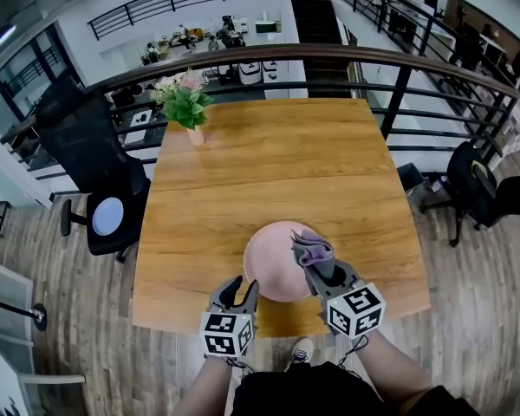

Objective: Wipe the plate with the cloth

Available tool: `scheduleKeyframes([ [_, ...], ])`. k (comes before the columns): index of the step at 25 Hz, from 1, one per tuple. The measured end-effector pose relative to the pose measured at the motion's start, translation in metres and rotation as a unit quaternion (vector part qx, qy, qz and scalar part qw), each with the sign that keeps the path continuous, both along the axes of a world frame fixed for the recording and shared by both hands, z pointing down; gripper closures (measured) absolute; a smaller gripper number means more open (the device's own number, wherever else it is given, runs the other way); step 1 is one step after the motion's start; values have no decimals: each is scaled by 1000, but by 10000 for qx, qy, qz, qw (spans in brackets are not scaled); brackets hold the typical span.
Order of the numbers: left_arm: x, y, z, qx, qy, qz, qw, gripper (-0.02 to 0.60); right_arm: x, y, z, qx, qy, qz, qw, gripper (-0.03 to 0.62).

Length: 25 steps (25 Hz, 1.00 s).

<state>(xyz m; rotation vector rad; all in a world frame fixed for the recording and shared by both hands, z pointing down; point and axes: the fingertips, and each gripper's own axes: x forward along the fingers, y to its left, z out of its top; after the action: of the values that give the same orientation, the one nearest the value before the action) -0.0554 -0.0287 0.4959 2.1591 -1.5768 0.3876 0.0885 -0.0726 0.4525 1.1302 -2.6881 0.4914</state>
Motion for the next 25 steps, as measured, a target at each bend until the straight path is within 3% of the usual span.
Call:
scheduleKeyframes([
  [8,4,-8,39,-660,198,-663,9954,400,16,-14,7,-34,-64,-357,9993,523],
  [14,0,-1,69,-1194,450,-1152,9851,400,25,-17,18,-132,-91,-530,9985,523],
  [25,-1,-11,105,-1820,1239,-1500,9639,400,34,-13,44,-463,-68,-589,9972,523],
])
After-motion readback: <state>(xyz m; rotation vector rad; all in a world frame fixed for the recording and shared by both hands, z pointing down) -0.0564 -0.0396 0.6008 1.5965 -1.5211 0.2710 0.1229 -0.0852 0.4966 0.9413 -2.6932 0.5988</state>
